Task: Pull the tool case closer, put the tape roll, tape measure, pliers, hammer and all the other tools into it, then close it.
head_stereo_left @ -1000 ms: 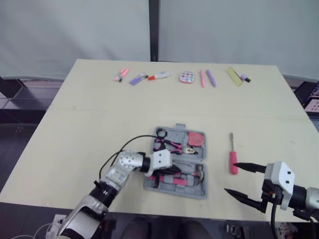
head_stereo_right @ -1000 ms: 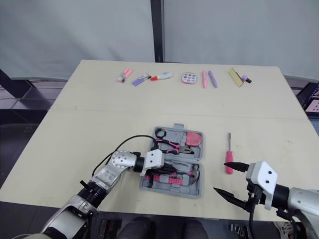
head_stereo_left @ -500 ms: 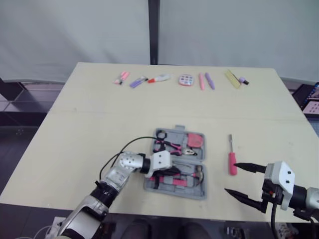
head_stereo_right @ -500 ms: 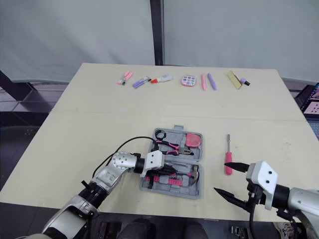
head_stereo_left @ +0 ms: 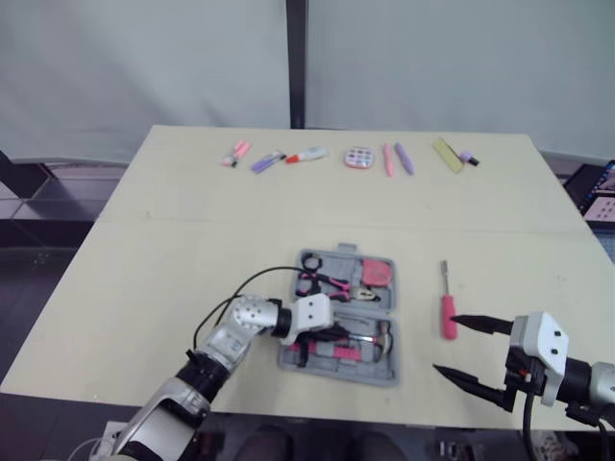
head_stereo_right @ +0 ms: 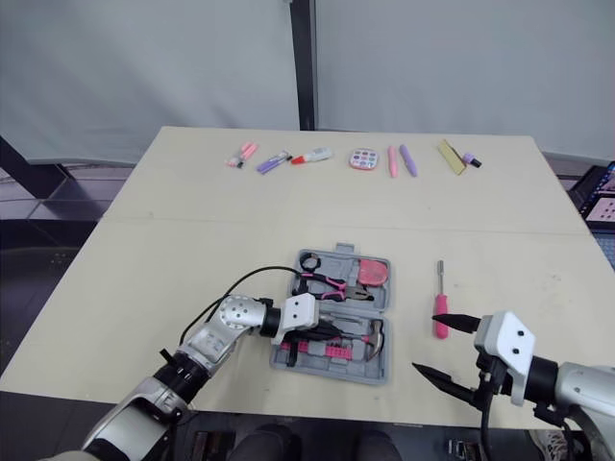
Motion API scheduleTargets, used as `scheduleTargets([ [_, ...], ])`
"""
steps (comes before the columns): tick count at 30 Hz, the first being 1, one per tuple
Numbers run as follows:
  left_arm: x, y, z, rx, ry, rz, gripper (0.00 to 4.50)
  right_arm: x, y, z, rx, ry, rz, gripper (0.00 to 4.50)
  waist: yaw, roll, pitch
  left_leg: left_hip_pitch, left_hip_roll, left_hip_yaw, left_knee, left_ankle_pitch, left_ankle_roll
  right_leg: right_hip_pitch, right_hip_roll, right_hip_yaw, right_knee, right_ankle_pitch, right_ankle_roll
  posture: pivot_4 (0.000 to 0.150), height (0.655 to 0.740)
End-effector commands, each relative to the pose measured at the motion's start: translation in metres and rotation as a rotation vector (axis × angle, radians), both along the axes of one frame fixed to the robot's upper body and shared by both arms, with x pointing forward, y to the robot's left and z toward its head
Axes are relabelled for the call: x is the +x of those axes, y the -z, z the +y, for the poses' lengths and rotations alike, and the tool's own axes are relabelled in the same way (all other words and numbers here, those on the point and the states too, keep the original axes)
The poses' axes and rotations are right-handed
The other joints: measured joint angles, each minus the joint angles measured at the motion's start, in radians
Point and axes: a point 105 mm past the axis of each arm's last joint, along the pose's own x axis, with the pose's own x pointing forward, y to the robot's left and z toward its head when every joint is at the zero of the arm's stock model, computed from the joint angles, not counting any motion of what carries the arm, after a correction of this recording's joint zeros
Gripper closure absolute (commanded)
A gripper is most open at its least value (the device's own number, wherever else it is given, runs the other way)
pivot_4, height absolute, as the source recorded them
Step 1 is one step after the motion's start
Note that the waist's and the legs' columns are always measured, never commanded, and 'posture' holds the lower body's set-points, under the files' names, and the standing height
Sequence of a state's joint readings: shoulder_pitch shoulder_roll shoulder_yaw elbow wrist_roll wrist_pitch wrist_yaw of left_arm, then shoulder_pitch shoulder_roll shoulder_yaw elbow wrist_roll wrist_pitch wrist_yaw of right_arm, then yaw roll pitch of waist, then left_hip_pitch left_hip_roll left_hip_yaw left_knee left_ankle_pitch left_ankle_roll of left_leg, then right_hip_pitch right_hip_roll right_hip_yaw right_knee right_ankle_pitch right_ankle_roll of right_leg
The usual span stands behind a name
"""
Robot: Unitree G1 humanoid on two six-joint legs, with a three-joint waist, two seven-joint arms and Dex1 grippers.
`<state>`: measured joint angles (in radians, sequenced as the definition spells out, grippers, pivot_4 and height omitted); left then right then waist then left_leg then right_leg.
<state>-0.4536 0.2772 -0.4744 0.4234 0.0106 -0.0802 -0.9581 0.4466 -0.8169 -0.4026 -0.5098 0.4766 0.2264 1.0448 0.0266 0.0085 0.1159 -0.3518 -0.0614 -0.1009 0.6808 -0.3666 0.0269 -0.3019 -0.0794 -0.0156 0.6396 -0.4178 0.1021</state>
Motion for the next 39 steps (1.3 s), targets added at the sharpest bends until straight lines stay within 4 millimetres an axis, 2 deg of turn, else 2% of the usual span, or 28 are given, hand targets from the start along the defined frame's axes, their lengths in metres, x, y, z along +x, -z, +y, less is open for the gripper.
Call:
scheduleTargets([
  [1, -0.01, 0.034, 0.021, 0.068, -0.082, 0.144, 4.48, 0.0, -0.01, 0.003, -0.002, -0.025, -0.038, 0.0, 0.0, 0.0, 0.0, 0.0, 0.0, 0.0, 0.0, 0.0, 0.0, 0.0, 0.0, 0.0, -0.001, 0.0, 0.0, 0.15, 0.7134],
  [6, 0.007, -0.012, 0.019, -0.093, -0.113, 0.054, 4.48, 0.004, -0.008, 0.006, 0.006, -0.031, -0.042, 0.0, -0.004, -0.001, 0.005, -0.003, 0.002, 0.001, 0.0, 0.0, 0.0, -0.002, 0.002, 0.0, -0.002, 0.0, 0.0, 0.15, 0.7134],
  [9, 0.016, -0.047, 0.021, -0.185, -0.134, -0.008, 4.48, 0.006, -0.007, 0.007, 0.011, -0.036, -0.044, 0.0, -0.003, 0.0, 0.015, -0.003, 0.003, 0.002, 0.0, 0.0, -0.001, -0.003, 0.002, 0.0, -0.003, 0.0, 0.0, 0.15, 0.7134],
  [12, 0.024, -0.079, 0.033, -0.239, -0.181, -0.062, 4.48, 0.009, -0.007, 0.007, 0.013, -0.04, -0.046, 0.0, -0.002, 0.002, 0.021, -0.006, 0.003, 0.001, 0.001, 0.0, -0.001, -0.006, 0.002, 0.0, -0.002, 0.0, 0.0, 0.15, 0.7134],
  [14, 0.03, -0.098, 0.053, -0.276, -0.242, -0.1, 4.48, 0.011, -0.007, 0.007, 0.016, -0.041, -0.049, 0.0, 0.002, 0.003, 0.023, -0.007, 0.002, 0.001, 0.001, 0.0, -0.001, -0.006, 0.001, 0.0, -0.002, 0.0, 0.0, 0.15, 0.7134],
  [18, 0.017, -0.109, 0.093, -0.251, -0.297, -0.13, 4.48, 0.01, -0.005, 0.01, 0.02, -0.044, -0.047, 0.0, -0.006, 0.005, 0.028, -0.007, 0.002, 0.0, 0.0, 0.0, -0.001, -0.006, 0.001, -0.001, -0.002, 0.0, 0.0, 0.15, 0.7134],
  [22, -0.006, -0.104, 0.125, -0.195, -0.342, -0.119, 4.48, 0.003, 0.0, 0.014, 0.033, -0.05, -0.022, 0.0, -0.004, 0.005, 0.03, -0.007, 0.002, 0.001, 0.0, 0.0, -0.001, -0.006, 0.001, -0.001, -0.003, 0.0, 0.0, 0.15, 0.7134],
  [25, -0.034, -0.094, 0.147, -0.145, -0.372, -0.081, 3.72, -0.001, 0.006, 0.019, 0.048, -0.052, -0.004, 0.0, -0.004, 0.006, 0.031, -0.007, 0.002, 0.0, 0.0, 0.0, -0.001, -0.006, 0.0, 0.0, -0.003, 0.0, 0.0, 0.15, 0.7134],
  [28, -0.052, -0.089, 0.157, -0.13, -0.398, -0.054, 2.38, -0.003, 0.011, 0.023, 0.059, -0.051, 0.007, 0.0, -0.002, 0.007, 0.034, -0.007, 0.002, 0.0, 0.0, 0.0, -0.001, -0.005, 0.0, 0.001, -0.005, 0.0, 0.0, 0.15, 0.7134],
  [33, -0.073, -0.083, 0.167, -0.139, -0.431, -0.019, 0.02, -0.003, 0.017, 0.026, 0.069, -0.052, 0.019, 0.0, -0.002, 0.008, 0.037, -0.007, 0.002, 0.0, 0.0, 0.0, -0.001, -0.003, 0.0, 0.002, -0.013, 0.0, 0.0, 0.15, 0.7134],
  [39, -0.083, -0.074, 0.176, -0.128, -0.456, -0.023, 0.02, -0.001, 0.018, 0.027, 0.071, -0.055, 0.023, 0.0, -0.003, 0.01, 0.04, -0.007, 0.003, 0.0, -0.001, 0.0, -0.001, -0.004, 0.0, 0.001, -0.013, 0.0, 0.0, 0.15, 0.7134],
])
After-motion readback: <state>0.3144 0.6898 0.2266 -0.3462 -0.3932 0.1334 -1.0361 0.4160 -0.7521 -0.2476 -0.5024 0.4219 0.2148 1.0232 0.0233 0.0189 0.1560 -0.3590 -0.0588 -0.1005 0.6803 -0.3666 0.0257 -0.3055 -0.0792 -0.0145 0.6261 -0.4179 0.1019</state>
